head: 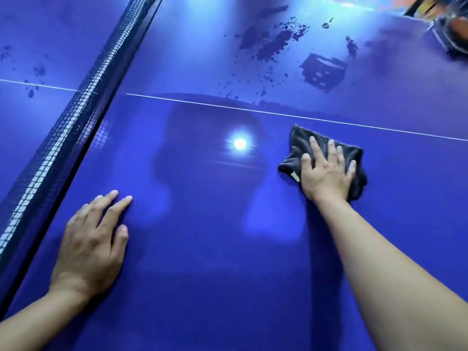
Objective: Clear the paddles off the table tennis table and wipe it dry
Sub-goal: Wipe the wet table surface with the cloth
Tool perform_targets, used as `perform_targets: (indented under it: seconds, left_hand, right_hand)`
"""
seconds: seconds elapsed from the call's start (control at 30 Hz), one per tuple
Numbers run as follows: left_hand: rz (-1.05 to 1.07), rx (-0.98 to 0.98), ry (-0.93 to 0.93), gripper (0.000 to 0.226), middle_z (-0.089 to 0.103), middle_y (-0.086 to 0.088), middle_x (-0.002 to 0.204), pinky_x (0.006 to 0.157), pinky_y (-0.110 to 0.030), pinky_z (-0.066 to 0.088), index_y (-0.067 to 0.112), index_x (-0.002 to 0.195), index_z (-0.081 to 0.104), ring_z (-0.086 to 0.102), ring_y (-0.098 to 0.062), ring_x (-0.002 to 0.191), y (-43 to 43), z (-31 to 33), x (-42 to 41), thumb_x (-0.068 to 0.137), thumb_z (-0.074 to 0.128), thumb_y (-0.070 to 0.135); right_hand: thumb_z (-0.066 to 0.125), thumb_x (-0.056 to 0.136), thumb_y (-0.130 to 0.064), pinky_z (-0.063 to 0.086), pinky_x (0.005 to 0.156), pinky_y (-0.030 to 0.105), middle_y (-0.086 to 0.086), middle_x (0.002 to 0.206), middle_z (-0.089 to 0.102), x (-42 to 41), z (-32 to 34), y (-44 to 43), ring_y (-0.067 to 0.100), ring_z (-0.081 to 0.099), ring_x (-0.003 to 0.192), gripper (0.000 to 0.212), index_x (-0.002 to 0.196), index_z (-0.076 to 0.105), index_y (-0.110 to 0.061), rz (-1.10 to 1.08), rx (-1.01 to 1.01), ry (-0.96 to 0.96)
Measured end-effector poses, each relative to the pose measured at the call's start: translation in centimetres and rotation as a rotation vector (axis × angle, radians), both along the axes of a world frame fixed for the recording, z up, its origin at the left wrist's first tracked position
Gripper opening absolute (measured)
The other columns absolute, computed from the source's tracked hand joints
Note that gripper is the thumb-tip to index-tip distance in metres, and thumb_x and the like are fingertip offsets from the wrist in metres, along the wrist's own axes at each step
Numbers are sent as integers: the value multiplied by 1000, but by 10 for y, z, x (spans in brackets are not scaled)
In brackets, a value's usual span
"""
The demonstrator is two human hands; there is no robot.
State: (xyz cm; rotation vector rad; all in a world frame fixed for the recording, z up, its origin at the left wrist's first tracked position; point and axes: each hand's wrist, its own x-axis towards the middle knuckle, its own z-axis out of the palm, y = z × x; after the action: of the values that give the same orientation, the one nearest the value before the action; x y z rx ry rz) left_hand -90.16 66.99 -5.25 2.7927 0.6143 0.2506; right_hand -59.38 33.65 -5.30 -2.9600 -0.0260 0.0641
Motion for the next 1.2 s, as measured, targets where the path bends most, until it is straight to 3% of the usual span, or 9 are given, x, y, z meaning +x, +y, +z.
perform_targets:
  seconds: [0.2,0.33,0.43,0.63,0.9,1.1,1.2]
  left_hand:
    - [26,87,71,59,47,-18,152,114,-58,32,12,143,55,44,-44,137,-2,-3,-1,100,27,41]
    - [41,188,93,61,45,-26,150,108,-63,37,7,144,53,47,-50,131,-16,6,-2,102,28,42]
    - [-27,131,45,60,41,-23,154,109,-60,37,9,148,49,47,-47,132,-57,5,-1,99,34,42]
    - [-209,31,-28,56,42,-15,157,119,-51,29,14,150,49,41,-37,143,-147,-4,42,99,40,36]
    - [-240,0,31,61,39,-14,160,118,-56,30,7,149,48,34,-33,150,-229,-4,23,95,41,33]
    - [-262,-5,37,62,35,-10,163,121,-55,25,12,153,44,32,-31,151,-232,-2,25,96,40,37]
    - [-236,-18,52,59,35,-7,163,122,-53,23,14,153,44,31,-28,151,-235,3,25,98,38,34]
  right_hand:
    - [22,103,-59,-7,126,53,1,172,11,-4,-1,-104,17,3,158,58,159,20,-48,-52,0,7]
    - [21,102,-60,-7,125,55,2,172,11,-2,-5,-113,19,3,158,59,160,20,-46,-22,9,-4]
    - [20,100,-64,-7,124,59,3,172,11,-4,-4,-111,21,3,158,62,160,20,-46,-31,19,-5]
    - [12,94,-68,-1,123,62,-2,172,11,-26,-2,-35,22,4,158,68,159,17,-51,194,-22,-35]
    - [30,103,-59,-8,122,60,-5,172,10,-92,0,111,20,1,158,57,158,20,-52,688,45,-27]
    - [32,103,-56,-10,123,54,-8,171,15,-57,1,104,13,5,158,53,156,27,-52,750,98,-1]
    - [30,103,-55,-12,123,54,-8,171,12,-18,2,76,11,3,157,55,157,25,-51,620,135,31]
